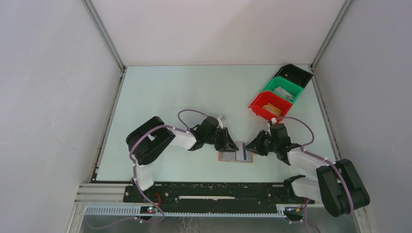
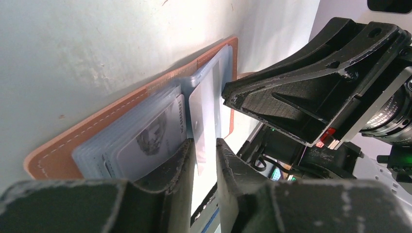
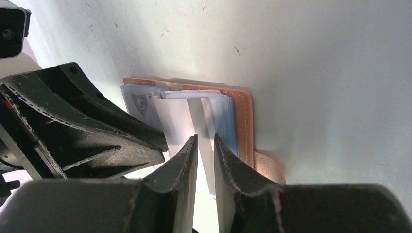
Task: Take the credit cards out of the card holder
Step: Remove the credit card from the card holder.
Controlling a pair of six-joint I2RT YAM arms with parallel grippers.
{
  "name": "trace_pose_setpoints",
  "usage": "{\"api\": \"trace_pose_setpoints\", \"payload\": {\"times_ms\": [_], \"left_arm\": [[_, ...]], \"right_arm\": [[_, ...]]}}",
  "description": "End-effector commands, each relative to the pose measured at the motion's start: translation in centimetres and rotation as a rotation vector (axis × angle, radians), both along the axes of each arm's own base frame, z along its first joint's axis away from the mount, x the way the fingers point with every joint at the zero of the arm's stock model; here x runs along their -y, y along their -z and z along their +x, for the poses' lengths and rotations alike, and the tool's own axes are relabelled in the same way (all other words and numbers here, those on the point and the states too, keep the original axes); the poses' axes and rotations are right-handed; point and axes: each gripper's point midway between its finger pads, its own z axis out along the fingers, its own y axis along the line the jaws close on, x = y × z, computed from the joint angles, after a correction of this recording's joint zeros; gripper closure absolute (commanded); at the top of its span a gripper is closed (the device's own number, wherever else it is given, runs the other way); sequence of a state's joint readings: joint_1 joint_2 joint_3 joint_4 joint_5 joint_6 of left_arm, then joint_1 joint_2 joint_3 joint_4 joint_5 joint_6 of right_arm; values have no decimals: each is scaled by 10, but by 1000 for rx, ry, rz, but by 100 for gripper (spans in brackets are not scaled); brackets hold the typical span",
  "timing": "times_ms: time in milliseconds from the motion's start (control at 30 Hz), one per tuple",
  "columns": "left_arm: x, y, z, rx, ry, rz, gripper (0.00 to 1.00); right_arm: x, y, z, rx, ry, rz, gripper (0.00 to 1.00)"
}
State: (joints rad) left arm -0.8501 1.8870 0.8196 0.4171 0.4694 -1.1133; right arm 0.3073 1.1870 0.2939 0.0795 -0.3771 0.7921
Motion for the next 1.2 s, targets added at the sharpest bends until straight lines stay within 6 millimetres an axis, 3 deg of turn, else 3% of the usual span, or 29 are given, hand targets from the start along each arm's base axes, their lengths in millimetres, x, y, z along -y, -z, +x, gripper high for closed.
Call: {"api": "trace_pose_setpoints", "payload": {"times_ms": [0, 133, 433, 700, 800, 967, 1167], "left_arm": [[11, -14, 1, 34, -2, -87, 74], [11, -20, 1, 41, -12, -126, 77], [17, -30, 1, 41, -19, -219, 64], [16, -19, 3, 40, -26, -179, 66], [13, -12, 4, 34, -30, -139, 71], [8, -5, 5, 41, -30, -72, 98], [-10, 0, 13, 74, -43, 25, 100]], "right_arm": [[6, 17, -15, -65, 5, -37, 73], [7, 17, -16, -67, 6, -38, 73], [7, 17, -16, -69, 8, -39, 73], [7, 17, -16, -68, 8, -39, 73], [7, 16, -16, -68, 9, -38, 73], [7, 17, -16, -68, 11, -41, 73], [8, 18, -17, -72, 12, -45, 73]]}}
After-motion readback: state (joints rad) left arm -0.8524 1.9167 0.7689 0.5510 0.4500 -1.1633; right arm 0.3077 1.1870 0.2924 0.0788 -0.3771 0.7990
